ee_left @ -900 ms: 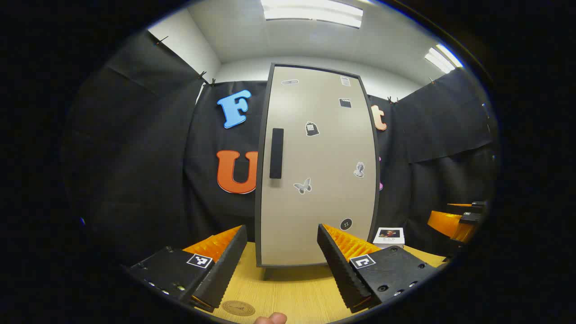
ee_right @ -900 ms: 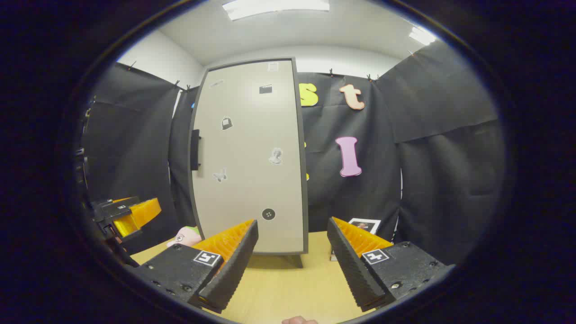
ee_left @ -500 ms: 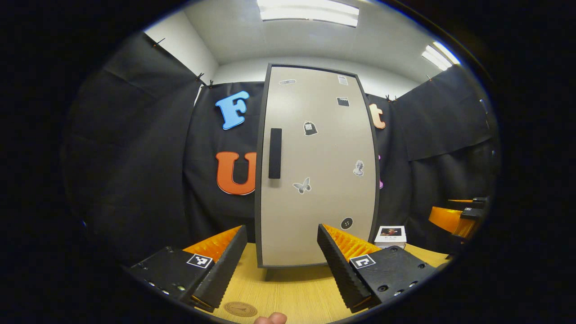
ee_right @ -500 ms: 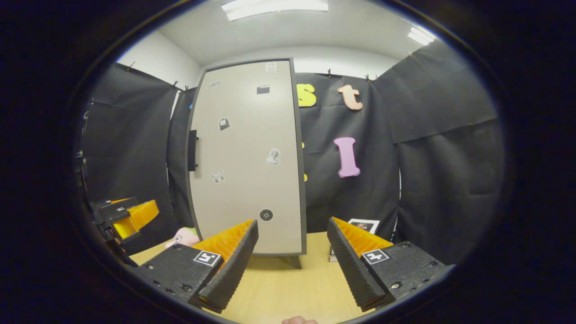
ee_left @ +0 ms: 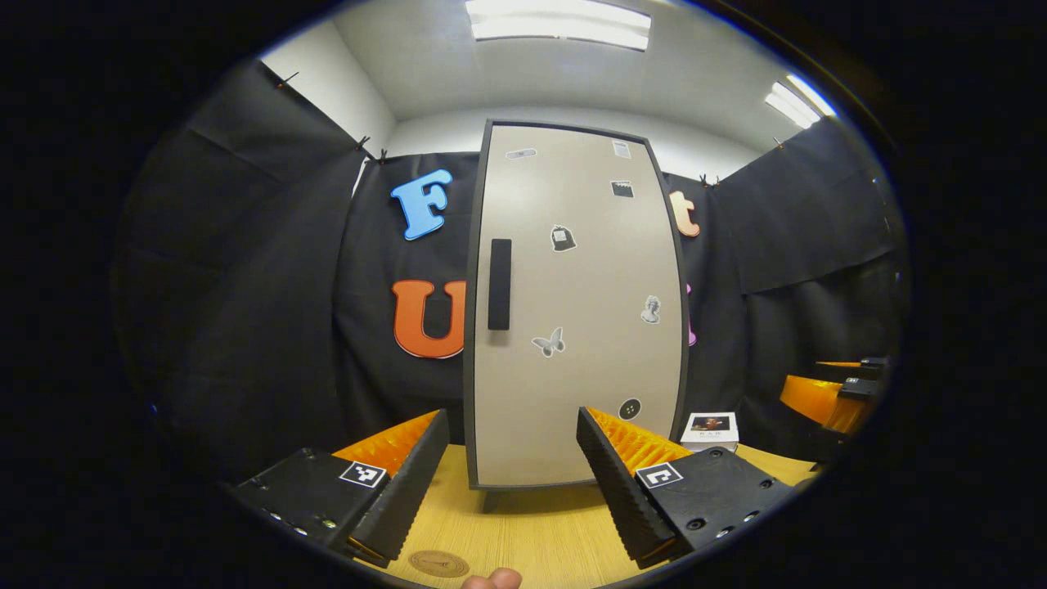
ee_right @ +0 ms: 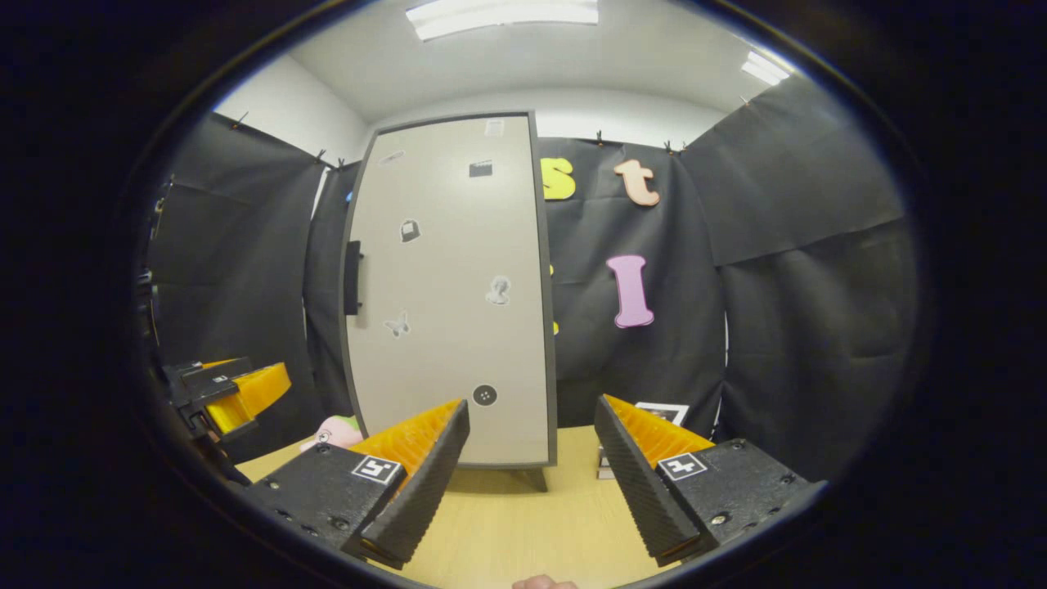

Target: Open the cabinet door with the right hand, grasp the bottle in the cabinet with the left hand and place it on the coaster, then close the cabinet door with the right hand.

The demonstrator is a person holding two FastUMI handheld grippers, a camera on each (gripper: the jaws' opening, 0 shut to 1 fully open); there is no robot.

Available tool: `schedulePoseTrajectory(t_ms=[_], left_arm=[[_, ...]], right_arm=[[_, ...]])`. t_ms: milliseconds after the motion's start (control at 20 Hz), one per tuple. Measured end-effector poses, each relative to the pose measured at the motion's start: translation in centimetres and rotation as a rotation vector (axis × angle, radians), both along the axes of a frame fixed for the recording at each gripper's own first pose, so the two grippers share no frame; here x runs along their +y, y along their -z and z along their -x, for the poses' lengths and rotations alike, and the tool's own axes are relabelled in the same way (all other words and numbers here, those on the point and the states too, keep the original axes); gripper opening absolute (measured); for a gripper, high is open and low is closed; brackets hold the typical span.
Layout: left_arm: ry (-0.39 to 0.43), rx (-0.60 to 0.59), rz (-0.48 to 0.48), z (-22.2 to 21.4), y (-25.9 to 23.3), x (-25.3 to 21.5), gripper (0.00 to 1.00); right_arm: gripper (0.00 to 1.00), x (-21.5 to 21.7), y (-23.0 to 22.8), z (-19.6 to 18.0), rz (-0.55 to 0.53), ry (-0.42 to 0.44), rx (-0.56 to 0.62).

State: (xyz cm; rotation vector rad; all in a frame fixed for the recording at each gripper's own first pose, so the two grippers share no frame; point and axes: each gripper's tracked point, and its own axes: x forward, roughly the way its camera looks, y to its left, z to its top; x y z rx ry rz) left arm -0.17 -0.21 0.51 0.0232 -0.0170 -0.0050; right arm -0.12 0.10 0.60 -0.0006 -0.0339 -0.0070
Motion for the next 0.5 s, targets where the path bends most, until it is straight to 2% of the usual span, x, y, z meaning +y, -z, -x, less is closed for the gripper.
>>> schedulePoseTrajectory(t_ms=[250,300,350,400,450,500], left_arm=[[-0.003,0.000,-0.009,0.05,-0.02,-0.02,0.95],[-0.001,-0.001,-0.006,0.12,-0.12,-0.03,0.95],[-0.002,-0.002,-0.005,0.18,-0.11,0.02,0.95],[-0.004,-0.003,-0.005,0.26,-0.14,0.00,0.95],[-0.003,-0.004,-0.007,0.30,-0.21,-0.05,0.95],[-0.004,-0.002,-0.009,0.29,-0.18,-0.03,0.95]], right_arm=[[0.95,0.08,-0.27,0.18,0.006,-0.003,-0.017],[0.99,0.13,-0.28,0.17,0.007,-0.007,-0.017],[0.95,0.18,-0.23,0.21,0.006,-0.010,-0.015],[0.95,0.31,-0.32,0.40,0.004,-0.013,-0.013],[0.99,0.37,-0.33,0.52,0.003,-0.015,-0.013],[0.95,0.34,-0.38,0.59,0.003,-0.016,-0.013]])
